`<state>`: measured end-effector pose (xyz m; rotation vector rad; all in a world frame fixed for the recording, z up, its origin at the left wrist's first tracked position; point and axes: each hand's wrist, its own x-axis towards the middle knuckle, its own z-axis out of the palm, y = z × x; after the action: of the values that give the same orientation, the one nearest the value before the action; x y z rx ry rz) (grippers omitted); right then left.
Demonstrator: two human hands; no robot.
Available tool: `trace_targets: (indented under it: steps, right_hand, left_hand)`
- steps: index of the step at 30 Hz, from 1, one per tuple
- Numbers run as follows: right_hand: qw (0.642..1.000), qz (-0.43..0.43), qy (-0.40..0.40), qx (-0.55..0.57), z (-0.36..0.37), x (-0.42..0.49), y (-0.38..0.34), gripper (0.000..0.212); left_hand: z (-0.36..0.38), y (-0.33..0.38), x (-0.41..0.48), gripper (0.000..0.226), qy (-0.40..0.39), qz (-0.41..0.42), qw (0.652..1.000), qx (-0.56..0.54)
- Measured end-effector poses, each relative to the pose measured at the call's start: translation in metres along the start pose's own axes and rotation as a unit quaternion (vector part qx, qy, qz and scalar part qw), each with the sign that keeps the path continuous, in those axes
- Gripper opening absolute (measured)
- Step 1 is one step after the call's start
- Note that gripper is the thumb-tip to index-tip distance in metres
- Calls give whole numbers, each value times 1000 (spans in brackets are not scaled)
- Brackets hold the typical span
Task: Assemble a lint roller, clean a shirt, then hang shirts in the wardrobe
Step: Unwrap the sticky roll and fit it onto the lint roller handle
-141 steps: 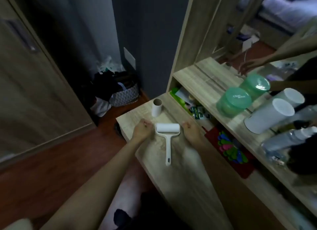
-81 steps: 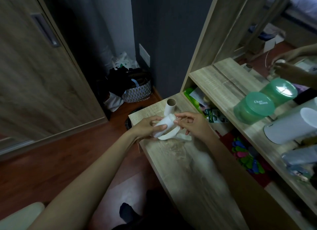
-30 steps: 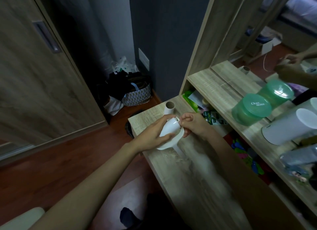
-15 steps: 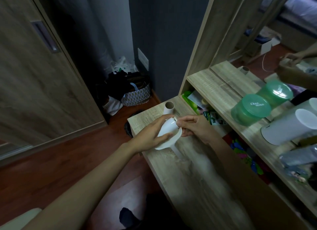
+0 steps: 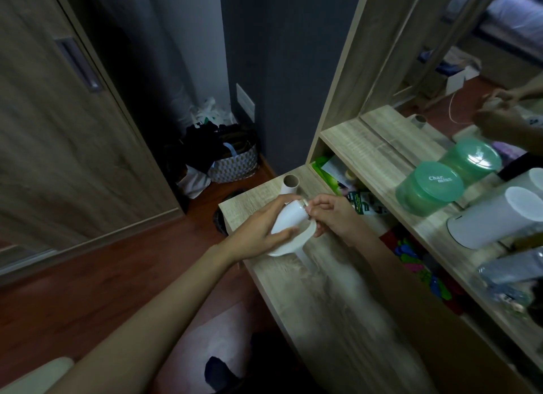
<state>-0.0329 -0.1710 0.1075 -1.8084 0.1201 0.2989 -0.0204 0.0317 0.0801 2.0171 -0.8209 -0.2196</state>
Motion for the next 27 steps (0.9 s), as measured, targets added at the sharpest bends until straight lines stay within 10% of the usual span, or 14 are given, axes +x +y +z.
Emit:
trace_targets:
  steps: [27]
  right_hand:
    - [998, 48, -22, 18, 0, 6, -4, 25]
  left_hand:
    - [13, 2, -3, 46, 18, -95, 990, -104]
